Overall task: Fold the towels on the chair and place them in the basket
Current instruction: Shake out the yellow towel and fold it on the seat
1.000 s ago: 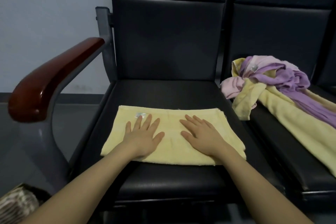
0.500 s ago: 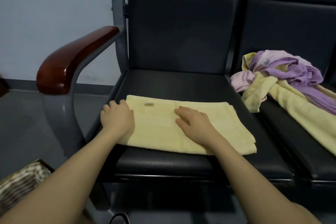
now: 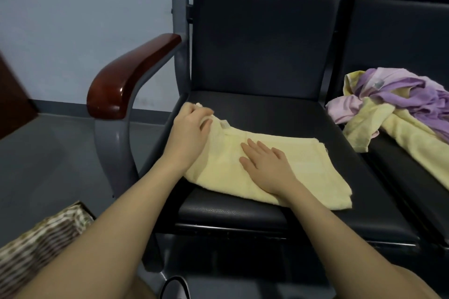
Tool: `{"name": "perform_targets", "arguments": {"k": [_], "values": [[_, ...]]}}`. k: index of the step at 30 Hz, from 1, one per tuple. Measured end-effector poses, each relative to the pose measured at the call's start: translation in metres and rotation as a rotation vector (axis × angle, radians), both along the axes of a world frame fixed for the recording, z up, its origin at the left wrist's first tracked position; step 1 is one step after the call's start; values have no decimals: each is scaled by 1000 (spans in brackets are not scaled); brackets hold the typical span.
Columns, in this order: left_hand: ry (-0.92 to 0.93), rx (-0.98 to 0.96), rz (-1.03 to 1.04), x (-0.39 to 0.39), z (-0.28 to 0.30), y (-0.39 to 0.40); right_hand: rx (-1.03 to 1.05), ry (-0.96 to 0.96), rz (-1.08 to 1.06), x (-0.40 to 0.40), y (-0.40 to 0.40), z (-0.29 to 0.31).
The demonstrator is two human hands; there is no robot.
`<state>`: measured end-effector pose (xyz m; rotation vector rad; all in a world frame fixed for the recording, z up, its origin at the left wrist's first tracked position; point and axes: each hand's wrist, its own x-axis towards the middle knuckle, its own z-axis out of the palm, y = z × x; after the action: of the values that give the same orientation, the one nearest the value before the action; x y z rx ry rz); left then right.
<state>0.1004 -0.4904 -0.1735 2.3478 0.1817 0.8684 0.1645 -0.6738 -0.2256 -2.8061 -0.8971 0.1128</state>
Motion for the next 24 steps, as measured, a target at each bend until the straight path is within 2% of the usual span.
{"name": "perform_targets", "arguments": {"k": [3,6,9,12,15,19,24], "values": [[-79,-1,-58,-2,11,-12,181,51,-27,-4,15,5],[-76,-18,-132,0,16,-32,405,80,-154,1,5,15],[-67,-27,-212,8,18,-55,389,-31,-299,10,-21,19],[-59,22,-283,19,20,-82,377,-47,-437,16,-56,25],[-57,69,-329,32,19,-109,371,-14,-504,20,-92,27],[-28,6,-343,53,13,-147,382,82,-481,19,-119,23],[99,-55,-305,72,0,-180,687,111,-535,30,-138,15]]}}
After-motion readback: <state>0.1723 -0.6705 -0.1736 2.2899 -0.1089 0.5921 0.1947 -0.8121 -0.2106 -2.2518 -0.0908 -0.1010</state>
